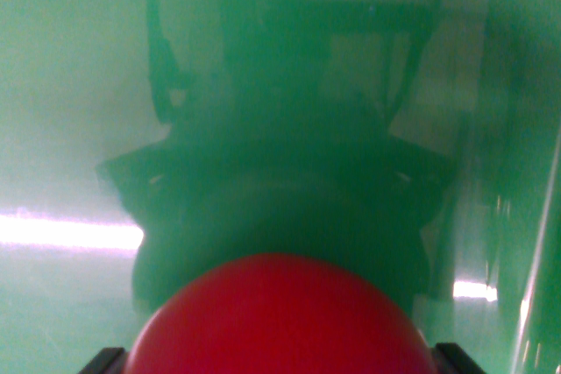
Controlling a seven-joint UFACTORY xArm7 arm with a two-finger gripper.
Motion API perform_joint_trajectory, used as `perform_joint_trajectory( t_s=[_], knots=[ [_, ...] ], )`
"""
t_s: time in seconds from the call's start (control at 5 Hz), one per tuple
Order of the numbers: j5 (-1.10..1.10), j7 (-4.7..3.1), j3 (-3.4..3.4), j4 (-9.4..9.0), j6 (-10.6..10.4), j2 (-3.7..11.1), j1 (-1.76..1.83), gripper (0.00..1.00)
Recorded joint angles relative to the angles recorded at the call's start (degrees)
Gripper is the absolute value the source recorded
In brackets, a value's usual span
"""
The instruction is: Pick fruit
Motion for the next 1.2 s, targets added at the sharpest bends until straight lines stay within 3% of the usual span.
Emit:
perform_joint_trajectory(
  t_s=[1.2],
  knots=[
    [-0.01,-0.13,-0.01,1.27,1.69,-0.42,0.02,1.0]
  ],
)
